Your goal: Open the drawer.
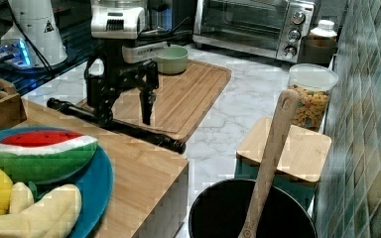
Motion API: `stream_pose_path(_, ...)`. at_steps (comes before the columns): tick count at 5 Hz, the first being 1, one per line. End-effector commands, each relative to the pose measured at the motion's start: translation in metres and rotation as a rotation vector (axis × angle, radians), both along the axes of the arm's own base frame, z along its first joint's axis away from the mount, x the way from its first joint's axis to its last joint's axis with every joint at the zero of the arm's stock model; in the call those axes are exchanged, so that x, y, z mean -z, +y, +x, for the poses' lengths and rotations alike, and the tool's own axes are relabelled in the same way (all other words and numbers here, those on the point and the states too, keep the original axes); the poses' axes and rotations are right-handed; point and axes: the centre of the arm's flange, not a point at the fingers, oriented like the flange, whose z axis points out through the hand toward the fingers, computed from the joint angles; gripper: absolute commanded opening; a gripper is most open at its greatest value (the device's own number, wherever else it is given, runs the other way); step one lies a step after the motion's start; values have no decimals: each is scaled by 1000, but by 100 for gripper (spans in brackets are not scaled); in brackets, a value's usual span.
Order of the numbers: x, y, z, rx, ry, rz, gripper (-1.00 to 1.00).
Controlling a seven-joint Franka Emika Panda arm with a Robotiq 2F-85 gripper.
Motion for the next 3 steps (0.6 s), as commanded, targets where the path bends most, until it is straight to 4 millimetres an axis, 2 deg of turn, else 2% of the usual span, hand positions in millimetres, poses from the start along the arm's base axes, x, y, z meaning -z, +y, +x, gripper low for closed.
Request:
stream_pose_path(1, -1, 246, 29, -287, -7, 48, 100)
stream_pose_path(3, -25, 281, 16, -229, -12, 76, 100)
